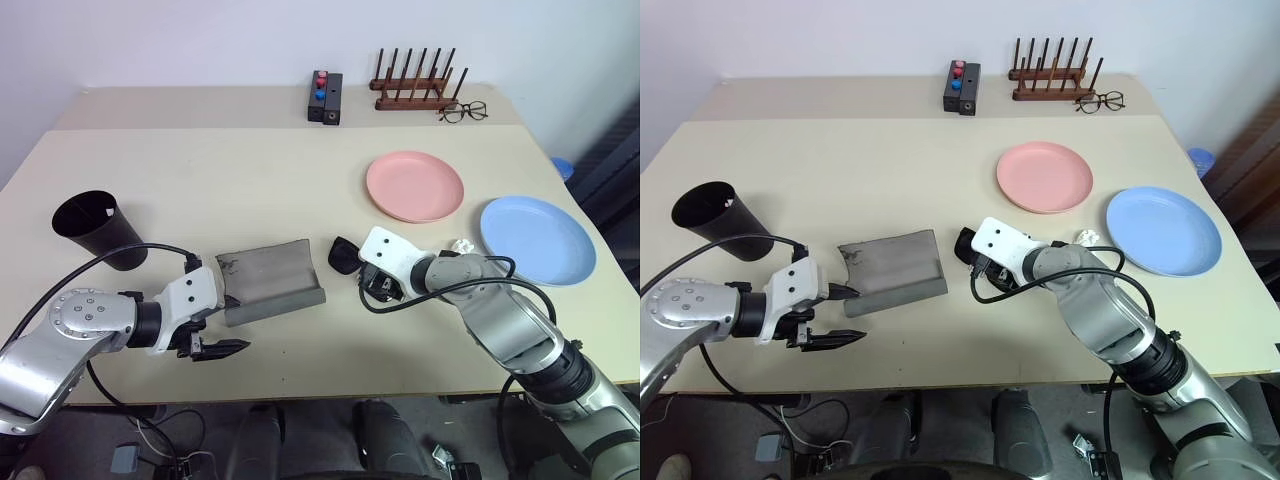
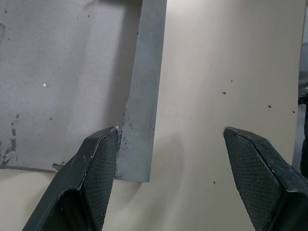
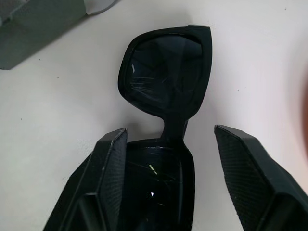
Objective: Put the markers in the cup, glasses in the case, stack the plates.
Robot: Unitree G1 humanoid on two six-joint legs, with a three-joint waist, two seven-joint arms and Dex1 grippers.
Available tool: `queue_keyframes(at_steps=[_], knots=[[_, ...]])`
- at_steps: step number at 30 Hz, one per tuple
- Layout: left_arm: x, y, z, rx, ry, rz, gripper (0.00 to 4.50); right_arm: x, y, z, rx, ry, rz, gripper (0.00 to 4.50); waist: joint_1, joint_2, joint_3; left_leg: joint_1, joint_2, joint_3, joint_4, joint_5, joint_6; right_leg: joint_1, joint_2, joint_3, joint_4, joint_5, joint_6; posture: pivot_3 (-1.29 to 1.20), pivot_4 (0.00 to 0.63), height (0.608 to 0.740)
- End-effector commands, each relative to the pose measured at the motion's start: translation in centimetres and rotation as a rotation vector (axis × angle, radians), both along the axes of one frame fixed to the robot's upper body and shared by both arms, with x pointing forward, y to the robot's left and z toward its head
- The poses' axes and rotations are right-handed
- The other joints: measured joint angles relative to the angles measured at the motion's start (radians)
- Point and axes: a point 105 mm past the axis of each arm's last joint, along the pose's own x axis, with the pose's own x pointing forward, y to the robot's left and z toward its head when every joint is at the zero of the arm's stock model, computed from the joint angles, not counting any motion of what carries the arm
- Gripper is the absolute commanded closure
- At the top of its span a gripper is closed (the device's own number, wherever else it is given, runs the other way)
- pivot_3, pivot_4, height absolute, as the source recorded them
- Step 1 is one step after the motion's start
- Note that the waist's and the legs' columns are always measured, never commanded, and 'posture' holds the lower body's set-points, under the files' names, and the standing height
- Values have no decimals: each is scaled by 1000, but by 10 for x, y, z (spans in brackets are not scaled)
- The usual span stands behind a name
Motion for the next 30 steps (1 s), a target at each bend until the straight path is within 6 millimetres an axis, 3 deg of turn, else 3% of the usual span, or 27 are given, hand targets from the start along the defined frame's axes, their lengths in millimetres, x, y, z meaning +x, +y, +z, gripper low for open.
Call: queue_keyframes(at_steps=[1,13,20,22,26,30], knots=[[3,-1,8,-7,-48,-6,930,3,-1,6,25,-28,-32,1604,0,0,0,0,0,0,0,0,0,0,0,0,0,0,0,0,150,740],[5,-14,29,-159,-132,-52,930,12,-1,10,49,-43,-76,1604,0,0,0,0,0,0,0,0,0,0,0,0,0,0,0,0,150,740],[4,-17,29,-186,-147,-57,930,17,-2,8,44,-55,-87,1604,0,0,0,0,0,0,0,0,0,0,0,0,0,0,0,0,150,740],[3,-17,27,-182,-141,-57,930,18,-3,7,35,-59,-88,2396,0,0,0,0,0,0,0,0,0,0,0,0,0,0,0,0,150,740],[3,-16,24,-176,-137,-53,930,17,-5,6,12,-68,-79,4439,-1,0,0,0,0,0,0,0,0,0,0,0,0,0,0,0,150,740],[3,-16,24,-175,-137,-49,930,18,-5,9,1,-86,-72,4476,-1,0,0,1,0,0,1,0,0,1,0,0,0,0,0,0,150,740]])
